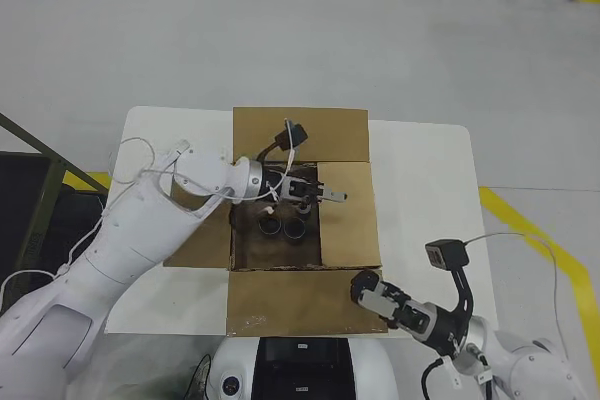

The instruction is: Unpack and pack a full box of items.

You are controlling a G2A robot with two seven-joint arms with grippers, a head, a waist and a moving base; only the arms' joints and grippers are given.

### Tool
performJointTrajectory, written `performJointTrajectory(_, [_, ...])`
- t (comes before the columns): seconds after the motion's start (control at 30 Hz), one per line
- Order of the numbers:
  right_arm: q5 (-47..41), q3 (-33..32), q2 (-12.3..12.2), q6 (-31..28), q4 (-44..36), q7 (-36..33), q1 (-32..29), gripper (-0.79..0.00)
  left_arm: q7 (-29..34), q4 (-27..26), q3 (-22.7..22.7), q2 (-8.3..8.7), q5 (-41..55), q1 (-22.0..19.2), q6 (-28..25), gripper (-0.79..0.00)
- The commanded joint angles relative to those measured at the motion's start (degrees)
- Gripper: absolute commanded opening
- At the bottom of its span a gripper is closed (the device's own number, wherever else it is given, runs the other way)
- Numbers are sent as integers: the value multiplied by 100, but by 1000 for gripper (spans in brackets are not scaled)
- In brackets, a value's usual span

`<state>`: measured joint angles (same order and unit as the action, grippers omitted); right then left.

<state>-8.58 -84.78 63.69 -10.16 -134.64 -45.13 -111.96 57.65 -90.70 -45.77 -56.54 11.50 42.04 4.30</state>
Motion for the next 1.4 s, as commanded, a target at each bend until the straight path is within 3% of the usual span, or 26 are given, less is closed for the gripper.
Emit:
performJointTrajectory(0.0, [-1,19,-7,-10,0,2,-6,0,-125,-15,16,-9,-55,108,-134,0])
performJointTrajectory(0.33, [47,112,-40,11,0,37,-25,0,-739,347,236,-180,-319,138,-685,0])
performJointTrajectory(0.77, [106,273,-88,15,0,-17,23,0,-869,782,371,-434,-75,-61,-1144,0])
performJointTrajectory(1.13, [420,786,-128,366,0,-339,252,0,-1300,8,-178,-393,-35,190,-1815,0])
performJointTrajectory(1.37, [701,996,-130,651,150,56,362,0,-1170,-138,-224,-426,-124,181,-1773,0])
